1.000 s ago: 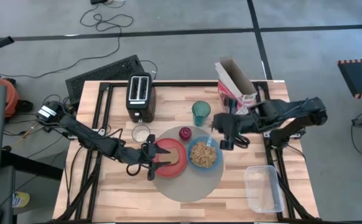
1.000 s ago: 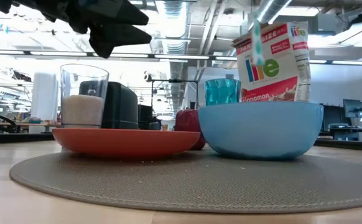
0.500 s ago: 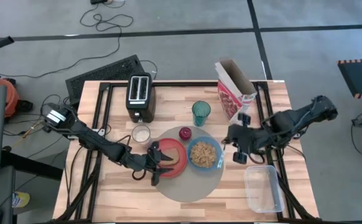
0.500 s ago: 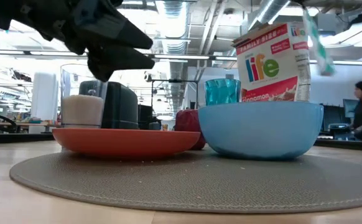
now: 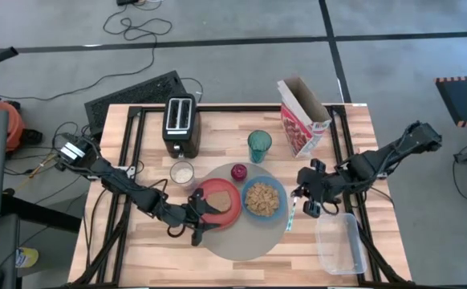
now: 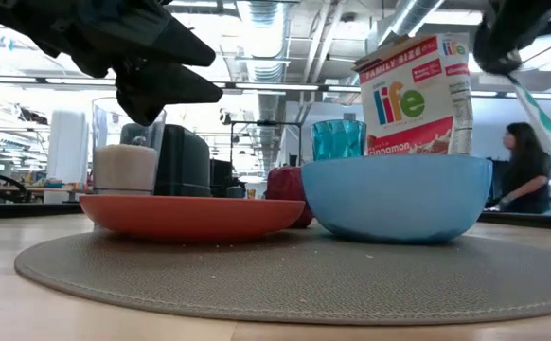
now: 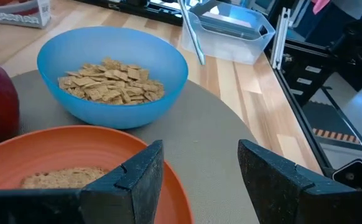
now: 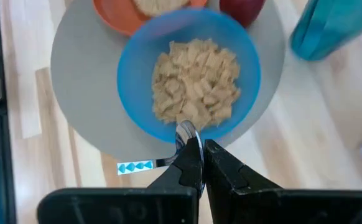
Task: Arrange a breakfast setting
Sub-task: Move the spoon to the right of the placemat
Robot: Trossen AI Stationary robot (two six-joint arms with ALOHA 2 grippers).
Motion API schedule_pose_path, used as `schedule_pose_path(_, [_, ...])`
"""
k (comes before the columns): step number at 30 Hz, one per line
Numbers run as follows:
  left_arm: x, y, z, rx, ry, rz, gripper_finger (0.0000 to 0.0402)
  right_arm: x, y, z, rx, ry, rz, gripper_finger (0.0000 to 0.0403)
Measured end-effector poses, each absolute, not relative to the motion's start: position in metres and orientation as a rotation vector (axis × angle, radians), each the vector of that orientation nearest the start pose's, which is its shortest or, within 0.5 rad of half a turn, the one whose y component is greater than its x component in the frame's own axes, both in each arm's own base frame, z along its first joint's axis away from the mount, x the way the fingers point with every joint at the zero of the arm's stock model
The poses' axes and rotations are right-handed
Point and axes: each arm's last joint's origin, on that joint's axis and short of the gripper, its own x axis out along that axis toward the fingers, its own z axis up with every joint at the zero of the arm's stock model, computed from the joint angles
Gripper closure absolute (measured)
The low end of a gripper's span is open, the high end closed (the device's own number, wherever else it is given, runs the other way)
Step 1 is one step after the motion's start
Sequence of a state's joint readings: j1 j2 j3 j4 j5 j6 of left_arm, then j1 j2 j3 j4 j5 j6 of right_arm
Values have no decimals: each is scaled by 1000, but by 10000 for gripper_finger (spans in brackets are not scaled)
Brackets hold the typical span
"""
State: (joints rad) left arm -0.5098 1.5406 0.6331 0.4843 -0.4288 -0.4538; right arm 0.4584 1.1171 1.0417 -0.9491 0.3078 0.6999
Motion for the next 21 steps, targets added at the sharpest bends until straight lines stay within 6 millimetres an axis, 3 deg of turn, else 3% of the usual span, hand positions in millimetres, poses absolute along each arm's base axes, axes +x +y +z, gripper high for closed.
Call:
schedule_pose_path(9, [264,-134,173,-256,386,8,208,173,55,259,437,941,-131,370])
schedule_pose_path(14, [264,-134,173,-256,386,8,208,175,43,232,482,961,-105,370])
schedule_pose_path(21, [264,-134,173,-256,386,9,208,178,25,210,533,956,-87,370])
